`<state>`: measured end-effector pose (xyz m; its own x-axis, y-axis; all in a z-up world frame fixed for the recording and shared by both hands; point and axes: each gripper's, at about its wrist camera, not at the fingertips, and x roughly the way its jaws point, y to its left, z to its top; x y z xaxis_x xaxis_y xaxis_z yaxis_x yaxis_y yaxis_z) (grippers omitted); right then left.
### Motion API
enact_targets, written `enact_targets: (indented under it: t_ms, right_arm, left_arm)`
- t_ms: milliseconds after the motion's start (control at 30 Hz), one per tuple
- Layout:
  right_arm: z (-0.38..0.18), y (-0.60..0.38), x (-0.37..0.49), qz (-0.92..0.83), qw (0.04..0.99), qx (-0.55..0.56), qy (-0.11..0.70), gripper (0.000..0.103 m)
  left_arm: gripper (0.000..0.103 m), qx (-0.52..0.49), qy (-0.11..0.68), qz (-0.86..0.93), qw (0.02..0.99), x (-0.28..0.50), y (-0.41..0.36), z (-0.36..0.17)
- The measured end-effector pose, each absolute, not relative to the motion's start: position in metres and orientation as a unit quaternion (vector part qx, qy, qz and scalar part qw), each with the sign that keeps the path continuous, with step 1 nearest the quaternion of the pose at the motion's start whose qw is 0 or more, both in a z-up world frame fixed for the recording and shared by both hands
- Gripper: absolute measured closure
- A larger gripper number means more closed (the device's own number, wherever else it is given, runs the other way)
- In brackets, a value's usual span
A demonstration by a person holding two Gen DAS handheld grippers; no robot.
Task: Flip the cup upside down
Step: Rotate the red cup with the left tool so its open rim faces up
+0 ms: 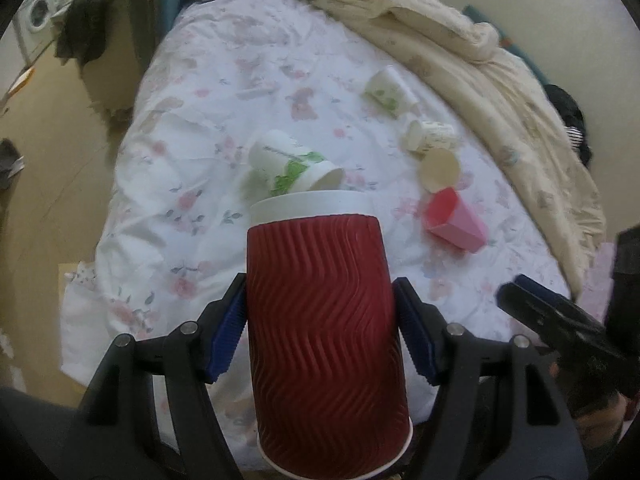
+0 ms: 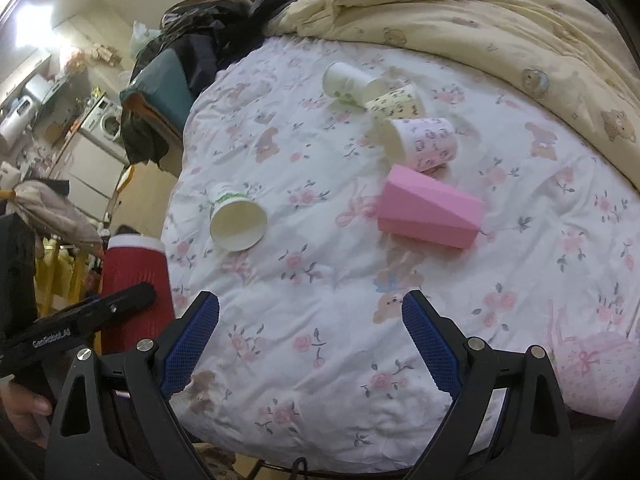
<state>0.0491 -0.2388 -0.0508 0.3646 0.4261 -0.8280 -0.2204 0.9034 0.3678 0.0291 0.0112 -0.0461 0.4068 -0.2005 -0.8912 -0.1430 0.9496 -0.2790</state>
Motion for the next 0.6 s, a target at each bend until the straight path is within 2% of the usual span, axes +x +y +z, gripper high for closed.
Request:
enact_targets:
  t_ms: [200,600]
  right_arm:
    - [-0.056,-0.218,0.045,0.249,0.799,0.100,0.538,0.008]
    - [-0.063,-0.177,0.025,0.371,0.736,0.117,0.555,0.008]
  left_arm:
    - [0.036,-0.174,0.513,-0.037,0.840,0.030,0.012,-0.034]
    - [0.036,-0.170,0.509,-0.046,0.843,0.034,0.005,-0.035]
